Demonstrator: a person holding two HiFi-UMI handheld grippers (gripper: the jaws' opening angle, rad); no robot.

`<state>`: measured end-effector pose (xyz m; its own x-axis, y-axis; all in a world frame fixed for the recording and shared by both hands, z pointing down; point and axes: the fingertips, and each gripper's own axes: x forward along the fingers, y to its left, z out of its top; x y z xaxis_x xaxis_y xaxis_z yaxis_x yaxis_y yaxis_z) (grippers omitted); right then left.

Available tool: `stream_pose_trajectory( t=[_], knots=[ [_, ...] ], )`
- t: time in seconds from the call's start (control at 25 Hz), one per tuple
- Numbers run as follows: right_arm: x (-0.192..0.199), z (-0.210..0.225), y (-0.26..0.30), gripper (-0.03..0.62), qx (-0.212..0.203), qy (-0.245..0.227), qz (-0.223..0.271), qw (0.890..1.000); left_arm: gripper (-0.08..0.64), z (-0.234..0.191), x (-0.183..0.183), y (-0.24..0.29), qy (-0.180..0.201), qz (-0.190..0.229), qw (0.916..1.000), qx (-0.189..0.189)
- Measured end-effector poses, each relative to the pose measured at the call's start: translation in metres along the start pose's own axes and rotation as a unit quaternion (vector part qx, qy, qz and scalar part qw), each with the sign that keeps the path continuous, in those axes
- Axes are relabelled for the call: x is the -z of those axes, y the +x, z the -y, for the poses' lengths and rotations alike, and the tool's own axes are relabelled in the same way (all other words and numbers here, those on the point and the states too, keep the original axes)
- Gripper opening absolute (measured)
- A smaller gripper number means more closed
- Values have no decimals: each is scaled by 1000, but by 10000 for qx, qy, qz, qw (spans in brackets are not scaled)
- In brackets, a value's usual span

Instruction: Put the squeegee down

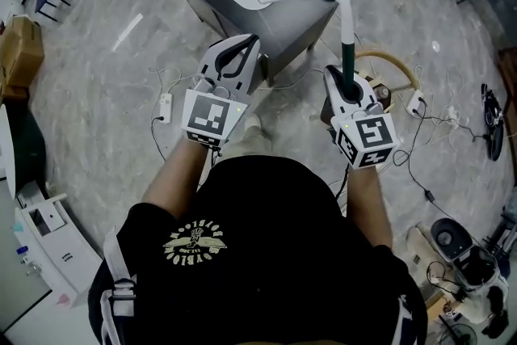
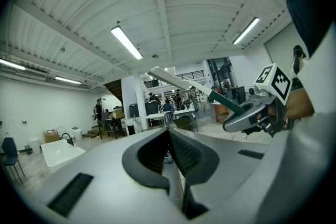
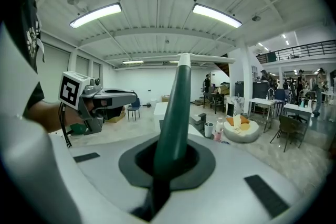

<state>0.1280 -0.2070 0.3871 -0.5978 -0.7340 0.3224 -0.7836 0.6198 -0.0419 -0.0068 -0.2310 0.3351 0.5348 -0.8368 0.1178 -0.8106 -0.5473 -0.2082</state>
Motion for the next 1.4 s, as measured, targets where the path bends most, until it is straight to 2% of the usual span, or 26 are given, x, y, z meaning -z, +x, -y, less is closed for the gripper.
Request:
stream_pose_trajectory(
  t=[0.32,0.88,1.08,1.4],
  knots=[
    [-16,24,37,28,190,66,-50,9998,23,-32,1,40,3,-8,9997,233],
    [-32,34,111,28,509,70,-143,9986,23,-103,10,79,25,194,9987,478],
    [-18,38,128,28,661,200,-272,9972,23,-111,15,88,6,239,9978,620],
    [29,63,147,28,755,564,-686,9932,23,-107,26,111,-23,115,9969,779]
  ],
)
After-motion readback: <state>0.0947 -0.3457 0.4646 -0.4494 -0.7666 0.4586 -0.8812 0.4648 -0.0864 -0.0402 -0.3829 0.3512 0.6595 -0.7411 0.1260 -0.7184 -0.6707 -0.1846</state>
